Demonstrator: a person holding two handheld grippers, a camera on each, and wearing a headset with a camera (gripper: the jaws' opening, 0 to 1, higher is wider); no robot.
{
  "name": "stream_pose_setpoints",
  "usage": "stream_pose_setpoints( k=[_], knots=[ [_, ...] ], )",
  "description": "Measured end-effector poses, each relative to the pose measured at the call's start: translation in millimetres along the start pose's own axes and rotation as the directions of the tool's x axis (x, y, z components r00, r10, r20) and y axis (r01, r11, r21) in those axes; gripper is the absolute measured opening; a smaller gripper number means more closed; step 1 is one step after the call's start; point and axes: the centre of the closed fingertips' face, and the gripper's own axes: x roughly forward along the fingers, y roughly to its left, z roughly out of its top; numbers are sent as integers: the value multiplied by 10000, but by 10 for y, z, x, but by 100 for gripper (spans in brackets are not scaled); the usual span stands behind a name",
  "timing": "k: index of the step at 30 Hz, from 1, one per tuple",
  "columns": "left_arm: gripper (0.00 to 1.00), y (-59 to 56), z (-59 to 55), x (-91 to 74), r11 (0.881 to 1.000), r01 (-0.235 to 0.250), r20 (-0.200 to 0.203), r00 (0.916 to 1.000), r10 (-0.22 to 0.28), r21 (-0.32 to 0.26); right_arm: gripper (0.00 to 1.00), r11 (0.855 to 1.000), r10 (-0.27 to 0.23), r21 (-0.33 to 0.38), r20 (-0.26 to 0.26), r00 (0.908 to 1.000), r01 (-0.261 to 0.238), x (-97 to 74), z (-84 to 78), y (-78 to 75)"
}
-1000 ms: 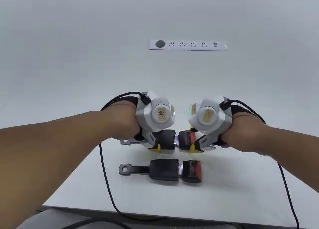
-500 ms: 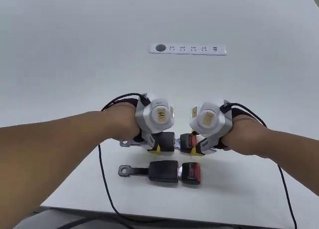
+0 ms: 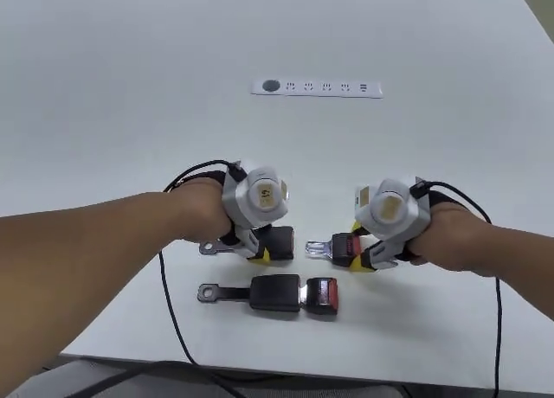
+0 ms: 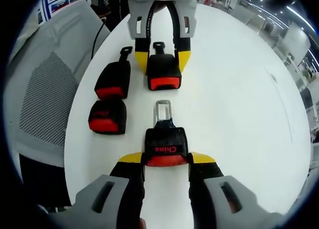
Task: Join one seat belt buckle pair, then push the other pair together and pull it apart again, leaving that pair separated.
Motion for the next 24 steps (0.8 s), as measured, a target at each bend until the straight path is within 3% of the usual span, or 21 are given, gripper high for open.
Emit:
stream_pose_setpoints(
  k=[9,12,18,20,24],
  knots=[
    [34,7,-9,2,9999,-62,21,10000,62,-94,33,9996,-190,223,-377,9991,198,-196,-425,1],
    [34,7,-10,1,9998,-100,41,9999,101,-170,33,9974,-323,634,-520,9981,356,-242,-564,-36],
    [34,10,-15,3,9992,-160,40,9999,161,-360,33,9917,-323,1228,-403,9987,370,-259,-650,-41],
    [34,14,-16,3,9987,-226,-53,9997,224,-454,33,9911,-344,1269,-462,9983,400,-319,-582,7],
    [34,24,-22,0,9987,-315,-8,9995,315,-388,34,9955,-436,803,-762,9961,497,-264,-600,-16]
  ],
)
